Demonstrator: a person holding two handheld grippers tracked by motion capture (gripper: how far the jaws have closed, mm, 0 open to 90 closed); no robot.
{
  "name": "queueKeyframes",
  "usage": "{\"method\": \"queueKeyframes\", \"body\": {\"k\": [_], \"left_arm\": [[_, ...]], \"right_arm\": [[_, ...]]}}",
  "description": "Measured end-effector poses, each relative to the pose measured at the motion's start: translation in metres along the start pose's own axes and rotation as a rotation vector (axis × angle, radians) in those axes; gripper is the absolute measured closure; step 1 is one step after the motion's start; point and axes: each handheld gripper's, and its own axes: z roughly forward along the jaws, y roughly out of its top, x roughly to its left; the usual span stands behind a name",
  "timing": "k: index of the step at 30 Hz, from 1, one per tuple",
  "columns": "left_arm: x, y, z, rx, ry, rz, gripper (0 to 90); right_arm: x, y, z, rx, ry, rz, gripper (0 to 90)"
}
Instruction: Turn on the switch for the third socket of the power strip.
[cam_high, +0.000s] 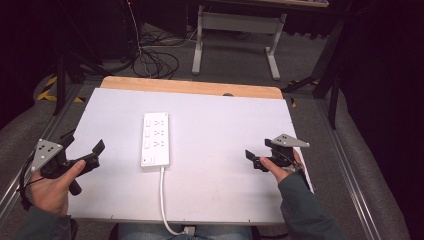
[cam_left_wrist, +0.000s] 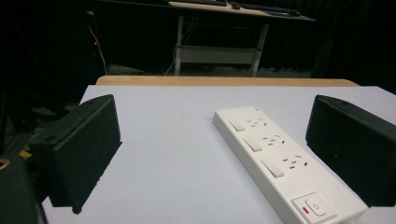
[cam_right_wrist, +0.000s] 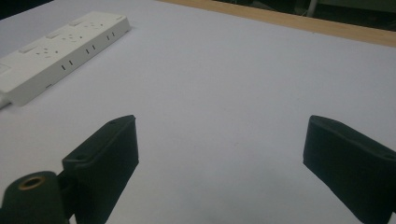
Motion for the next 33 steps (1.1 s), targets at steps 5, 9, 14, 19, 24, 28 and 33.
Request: {"method": "queueKeyframes", "body": {"k": [5, 9, 14, 19, 24, 28, 33], "left_arm": [[-0.0002, 0.0001, 0.0004, 0.000, 0.000, 0.004, 4.0], [-0.0007, 0.0002, 0.0007, 0.000, 0.003, 0.002, 4.4], [0.0002, 0.0005, 0.0006, -0.001, 0.013, -0.001, 7.7], [0.0013, 0.0003, 0.0007, 0.008, 0.025, -0.013, 9.5], [0.0023, 0.0003, 0.0006, 0.014, 0.030, -0.009, 24.2], [0.0024, -0.0003, 0.0003, 0.015, 0.033, -0.005, 34.5], [0.0046, -0.0006, -0.0002, 0.018, 0.039, -0.001, 45.4]], "right_arm": [[-0.0002, 0.0001, -0.0010, -0.003, 0.000, 0.005, 10.8], [-0.0003, -0.0001, -0.0013, -0.003, 0.001, 0.005, 10.8], [-0.0004, -0.0001, -0.0008, -0.001, -0.001, 0.006, 10.8], [-0.0001, 0.0001, -0.0013, -0.004, 0.001, 0.004, 10.8], [-0.0003, 0.0001, -0.0011, -0.004, 0.002, 0.004, 10.8], [-0.0006, 0.0001, -0.0011, -0.004, 0.001, 0.003, 10.8], [-0.0004, 0.0002, -0.0008, -0.005, 0.001, 0.002, 10.8]]}}
